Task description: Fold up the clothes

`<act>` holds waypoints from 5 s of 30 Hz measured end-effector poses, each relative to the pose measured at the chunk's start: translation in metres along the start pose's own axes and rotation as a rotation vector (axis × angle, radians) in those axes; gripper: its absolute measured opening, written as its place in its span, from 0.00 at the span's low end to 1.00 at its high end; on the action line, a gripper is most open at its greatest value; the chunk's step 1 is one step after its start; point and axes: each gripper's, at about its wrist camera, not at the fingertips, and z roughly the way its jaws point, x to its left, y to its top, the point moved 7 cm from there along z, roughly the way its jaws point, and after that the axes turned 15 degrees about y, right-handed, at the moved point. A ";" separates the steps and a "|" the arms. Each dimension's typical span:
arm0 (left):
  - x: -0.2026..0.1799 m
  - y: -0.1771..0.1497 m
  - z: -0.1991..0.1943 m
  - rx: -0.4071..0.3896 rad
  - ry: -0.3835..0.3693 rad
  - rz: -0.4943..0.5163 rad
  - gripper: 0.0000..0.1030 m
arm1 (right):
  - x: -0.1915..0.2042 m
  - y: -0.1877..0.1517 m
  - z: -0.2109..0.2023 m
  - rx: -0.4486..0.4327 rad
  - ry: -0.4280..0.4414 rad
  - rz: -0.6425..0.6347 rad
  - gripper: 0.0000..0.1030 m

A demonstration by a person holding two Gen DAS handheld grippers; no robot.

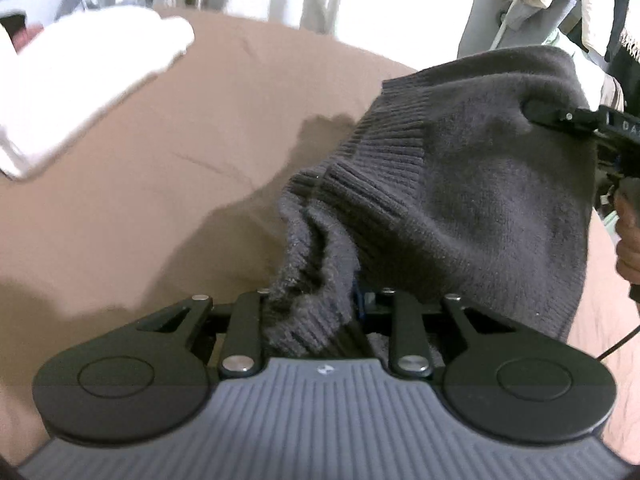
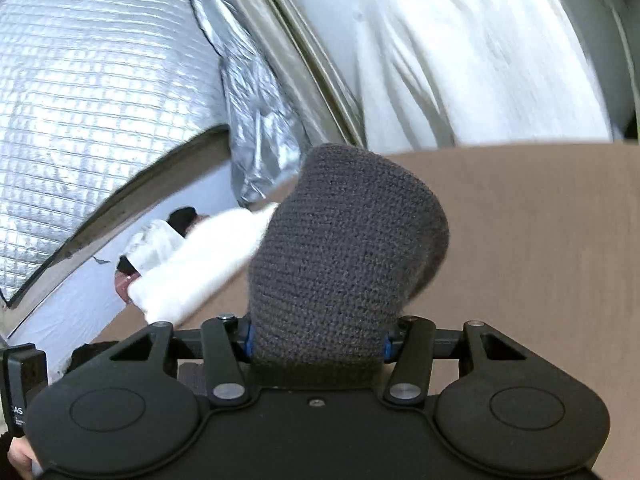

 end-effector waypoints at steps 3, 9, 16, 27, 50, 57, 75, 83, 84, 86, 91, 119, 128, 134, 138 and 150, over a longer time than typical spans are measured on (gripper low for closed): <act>0.011 0.008 -0.042 0.006 0.015 -0.013 0.24 | 0.017 0.008 -0.009 -0.027 0.026 0.009 0.55; 0.039 -0.010 -0.055 0.054 -0.024 -0.111 0.24 | 0.039 -0.002 -0.023 -0.015 0.031 0.037 0.55; 0.043 -0.036 -0.008 0.089 -0.027 -0.099 0.21 | 0.039 -0.024 -0.003 0.146 -0.082 -0.005 0.54; 0.180 0.071 -0.051 -0.149 0.269 -0.199 0.07 | 0.097 0.074 0.140 0.083 0.260 -0.171 0.53; 0.350 0.073 0.074 -0.133 0.218 -0.766 0.64 | -0.001 0.053 0.364 0.169 0.159 0.239 0.85; 0.298 0.086 0.077 -0.131 0.173 -0.633 0.64 | 0.017 0.026 0.374 0.300 0.227 0.227 0.90; 0.295 0.093 0.024 -0.215 0.098 -0.669 0.64 | 0.047 0.020 0.326 0.237 0.514 0.693 0.31; 0.253 0.060 0.014 -0.046 0.041 -0.601 0.64 | 0.085 -0.104 0.187 0.429 0.326 0.523 0.55; 0.244 0.050 0.014 -0.025 0.074 -0.570 0.64 | 0.076 -0.128 0.177 0.499 0.250 0.489 0.57; 0.227 0.035 0.013 0.001 0.147 -0.500 0.64 | 0.054 -0.152 0.158 0.526 0.240 0.520 0.57; 0.208 0.019 0.011 0.025 0.286 -0.406 0.71 | 0.019 -0.101 0.125 0.355 0.269 0.512 0.71; 0.206 -0.020 -0.012 0.151 -0.159 -0.493 0.13 | -0.068 0.005 0.252 0.223 0.028 0.144 0.49; 0.219 -0.031 -0.002 0.209 0.043 -0.396 0.57 | -0.050 -0.020 0.194 0.225 0.143 0.344 0.75; 0.209 -0.032 -0.007 0.196 0.006 -0.386 0.42 | 0.005 -0.091 0.159 0.377 0.269 0.336 0.91; 0.194 -0.024 -0.032 0.113 -0.052 -0.379 0.14 | 0.029 -0.138 0.153 0.524 0.253 0.195 0.35; 0.201 -0.056 -0.042 0.152 0.234 -0.282 0.40 | 0.011 -0.107 0.107 0.533 0.223 0.155 0.44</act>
